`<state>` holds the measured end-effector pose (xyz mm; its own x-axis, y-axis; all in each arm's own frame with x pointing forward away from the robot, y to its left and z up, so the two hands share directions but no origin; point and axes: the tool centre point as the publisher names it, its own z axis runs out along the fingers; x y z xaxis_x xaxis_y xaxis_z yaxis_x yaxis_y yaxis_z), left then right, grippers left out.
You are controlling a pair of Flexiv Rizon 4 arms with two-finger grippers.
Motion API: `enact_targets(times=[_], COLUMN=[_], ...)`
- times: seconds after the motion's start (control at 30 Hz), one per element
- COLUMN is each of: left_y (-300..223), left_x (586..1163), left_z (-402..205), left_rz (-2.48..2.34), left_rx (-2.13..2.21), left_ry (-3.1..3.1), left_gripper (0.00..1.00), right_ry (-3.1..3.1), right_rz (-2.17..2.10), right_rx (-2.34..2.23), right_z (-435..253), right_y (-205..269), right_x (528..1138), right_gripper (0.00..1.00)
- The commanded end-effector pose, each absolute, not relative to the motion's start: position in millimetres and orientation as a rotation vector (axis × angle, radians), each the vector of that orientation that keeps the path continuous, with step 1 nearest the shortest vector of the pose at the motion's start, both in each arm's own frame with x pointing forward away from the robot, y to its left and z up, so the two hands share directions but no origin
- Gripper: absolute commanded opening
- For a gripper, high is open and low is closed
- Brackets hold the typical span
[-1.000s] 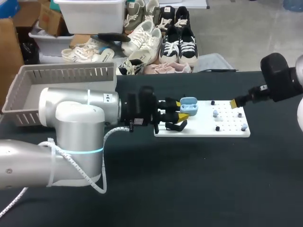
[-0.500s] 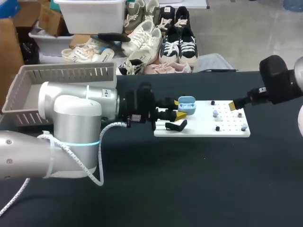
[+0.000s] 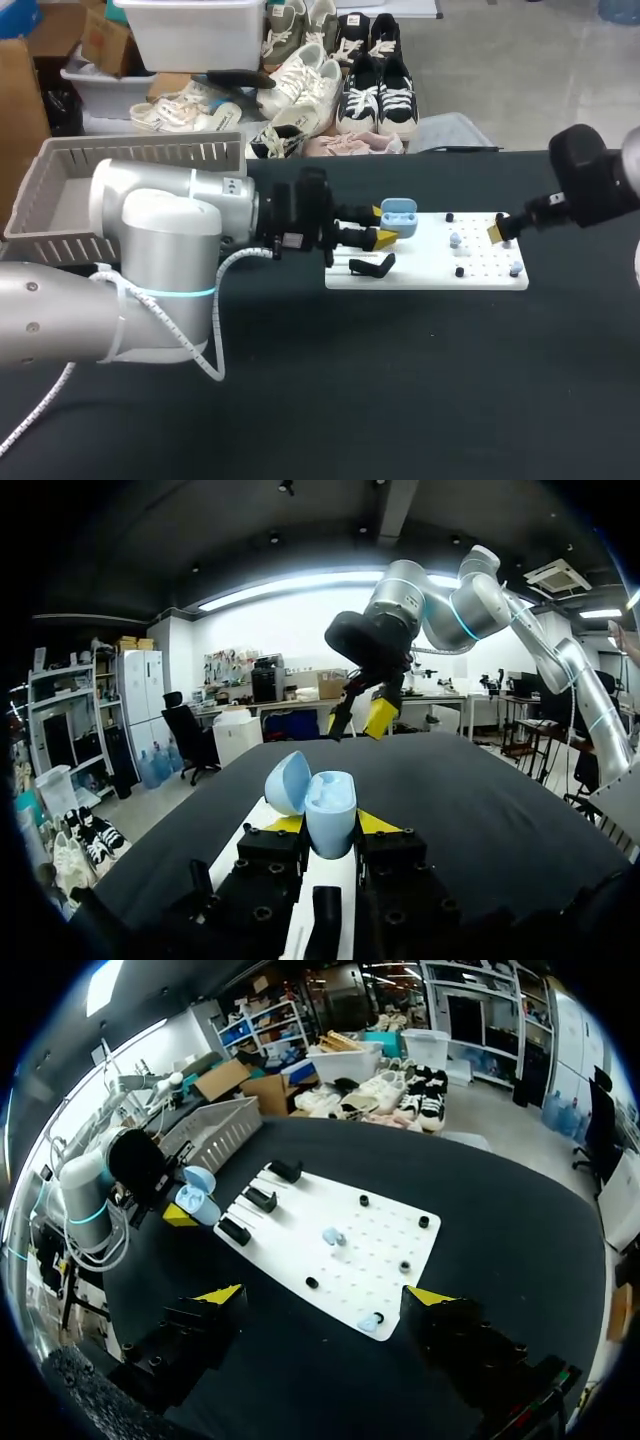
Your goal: Pick up each earbud case from the left stands, insert the matching earbuds, close the lid, and place the case in the box.
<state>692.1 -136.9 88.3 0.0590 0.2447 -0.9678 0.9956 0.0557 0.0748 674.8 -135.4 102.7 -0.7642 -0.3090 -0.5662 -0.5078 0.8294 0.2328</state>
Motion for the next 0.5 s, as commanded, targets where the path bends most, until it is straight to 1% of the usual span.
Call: enact_targets(times=[0.03, 0.37, 0.5], left_y=[-137, -137, -137], left_x=[689, 689, 689], left_z=[88, 88, 88], left_rz=[-0.977, -0.977, -0.977], left_rx=[1.358, 1.358, 1.358], left_ry=[1.365, 1.365, 1.365], left_gripper=[0.0, 0.0, 0.0], right_ry=[2.569, 2.713, 2.736], right_rz=[0.322, -0.097, -0.17], right_rx=[-0.611, -0.732, -0.755], right_z=[107, 86, 75], right_y=[-135, -128, -131], right_x=[671, 672, 674], right_gripper=[1.0, 1.0, 1.0])
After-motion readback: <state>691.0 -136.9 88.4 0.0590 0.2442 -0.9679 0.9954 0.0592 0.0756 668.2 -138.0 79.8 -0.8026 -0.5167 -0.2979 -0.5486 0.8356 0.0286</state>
